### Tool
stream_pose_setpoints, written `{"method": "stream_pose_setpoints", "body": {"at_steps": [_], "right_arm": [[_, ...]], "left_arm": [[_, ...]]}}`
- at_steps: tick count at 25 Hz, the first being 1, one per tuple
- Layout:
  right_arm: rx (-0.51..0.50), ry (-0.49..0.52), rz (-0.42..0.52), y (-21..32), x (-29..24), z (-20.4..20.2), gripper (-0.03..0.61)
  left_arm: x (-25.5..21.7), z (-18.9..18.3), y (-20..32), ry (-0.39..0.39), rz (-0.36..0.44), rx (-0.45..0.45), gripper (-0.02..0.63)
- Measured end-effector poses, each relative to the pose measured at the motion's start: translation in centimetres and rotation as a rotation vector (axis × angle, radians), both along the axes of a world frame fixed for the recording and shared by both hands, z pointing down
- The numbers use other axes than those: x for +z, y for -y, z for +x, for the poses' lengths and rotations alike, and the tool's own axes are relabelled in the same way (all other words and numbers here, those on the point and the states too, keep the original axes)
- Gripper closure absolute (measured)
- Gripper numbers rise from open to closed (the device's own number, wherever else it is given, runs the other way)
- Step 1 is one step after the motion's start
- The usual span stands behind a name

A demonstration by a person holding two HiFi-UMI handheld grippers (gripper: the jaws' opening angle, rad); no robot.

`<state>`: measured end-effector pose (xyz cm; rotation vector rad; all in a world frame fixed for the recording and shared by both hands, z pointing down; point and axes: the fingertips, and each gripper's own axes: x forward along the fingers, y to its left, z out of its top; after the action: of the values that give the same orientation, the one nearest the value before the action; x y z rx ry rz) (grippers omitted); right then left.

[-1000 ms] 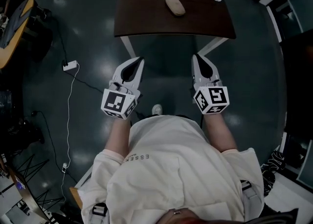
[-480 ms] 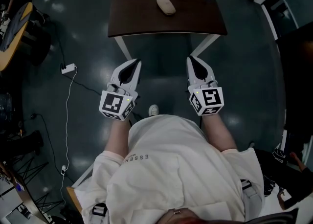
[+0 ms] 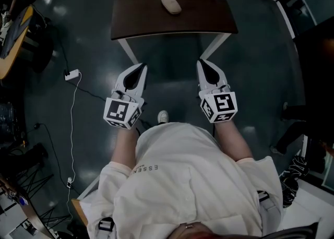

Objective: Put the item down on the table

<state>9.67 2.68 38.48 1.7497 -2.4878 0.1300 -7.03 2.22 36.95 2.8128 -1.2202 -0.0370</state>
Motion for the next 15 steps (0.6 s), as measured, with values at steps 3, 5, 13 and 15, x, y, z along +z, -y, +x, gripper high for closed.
{"method": "stream_pose_setpoints", "body": {"at_steps": [3, 5, 13, 15], "right_arm": [[0.006, -0.001, -0.003, -0.2, 0.1, 0.3, 0.588], [0.013, -0.002, -0.004, -0.3, 0.2, 0.6, 0.588], [0.04, 0.037, -0.007, -0.3, 0.2, 1.7, 0.588], [0.043, 0.034, -0.009, -0.2, 0.2, 1.8, 0.588]], "left_arm": [[0.1, 0.4, 0.0, 0.007, -0.004, 0.011, 0.597], [0.2, 0.6, -0.1, 0.016, -0.004, 0.018, 0.597], [0.3, 0.8, 0.0, 0.03, -0.003, 0.01, 0.597], [0.2, 0.7, 0.1, 0.03, -0.002, 0.007, 0.597]]}}
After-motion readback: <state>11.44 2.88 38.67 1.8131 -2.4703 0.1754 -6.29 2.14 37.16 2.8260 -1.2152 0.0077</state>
